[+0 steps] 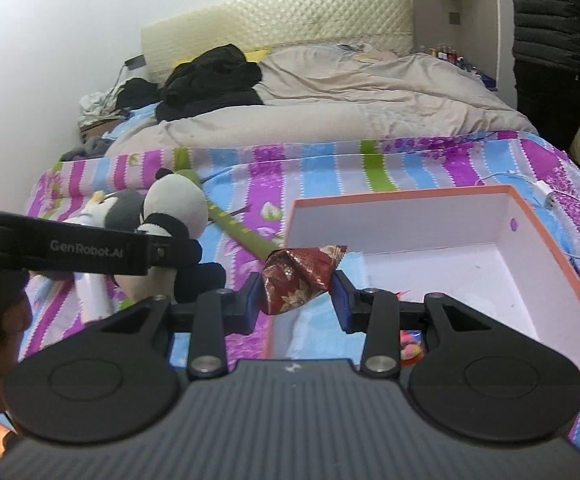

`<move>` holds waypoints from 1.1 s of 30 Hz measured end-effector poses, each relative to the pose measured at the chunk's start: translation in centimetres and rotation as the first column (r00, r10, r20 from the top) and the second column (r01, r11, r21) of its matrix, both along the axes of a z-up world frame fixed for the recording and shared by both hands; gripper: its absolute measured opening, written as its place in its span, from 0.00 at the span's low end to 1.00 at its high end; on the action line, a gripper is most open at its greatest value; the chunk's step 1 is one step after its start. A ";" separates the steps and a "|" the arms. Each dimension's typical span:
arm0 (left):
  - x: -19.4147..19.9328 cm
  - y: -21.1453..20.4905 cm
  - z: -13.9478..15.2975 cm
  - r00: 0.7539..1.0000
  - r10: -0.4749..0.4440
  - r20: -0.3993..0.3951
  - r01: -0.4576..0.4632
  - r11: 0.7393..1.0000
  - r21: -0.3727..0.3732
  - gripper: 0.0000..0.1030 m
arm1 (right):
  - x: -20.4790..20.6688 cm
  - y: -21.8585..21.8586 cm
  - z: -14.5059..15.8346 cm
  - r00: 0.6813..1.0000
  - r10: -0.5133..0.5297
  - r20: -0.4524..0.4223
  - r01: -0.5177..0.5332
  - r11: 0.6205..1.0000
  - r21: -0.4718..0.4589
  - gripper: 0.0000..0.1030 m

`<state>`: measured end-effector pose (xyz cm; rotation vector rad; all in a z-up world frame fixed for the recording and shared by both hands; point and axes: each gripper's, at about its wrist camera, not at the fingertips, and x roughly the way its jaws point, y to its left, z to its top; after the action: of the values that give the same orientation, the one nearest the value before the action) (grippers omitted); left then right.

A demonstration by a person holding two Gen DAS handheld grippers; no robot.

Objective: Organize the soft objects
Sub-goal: 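Lift and carry the panda plush and red wrapper over the orange box, then open both grippers to drop the panda and wrapper into the box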

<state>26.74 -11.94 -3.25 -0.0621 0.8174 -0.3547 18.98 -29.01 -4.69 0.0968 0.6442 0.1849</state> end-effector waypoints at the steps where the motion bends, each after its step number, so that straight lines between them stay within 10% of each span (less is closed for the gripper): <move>1: 0.5 -0.5 -0.1 1.000 -0.006 -0.002 0.006 1.000 0.000 0.51 | 0.4 -0.5 -0.1 1.000 -0.007 -0.004 0.007 1.000 -0.003 0.39; 16: 8.5 -8.3 -5.2 0.973 -0.144 -0.178 0.131 0.988 -0.083 0.51 | 5.4 -6.7 -3.8 0.971 -0.150 -0.187 0.151 0.988 -0.010 0.39; 33: 11.0 -13.7 -9.9 0.926 -0.238 -0.294 0.252 0.968 0.010 0.52 | 7.2 -9.8 -9.3 0.912 -0.201 -0.359 0.218 0.976 0.006 0.42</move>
<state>37.73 -25.63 -13.15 0.0350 1.1305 -0.5712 26.17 -38.77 -13.99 0.2473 0.9868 -0.0286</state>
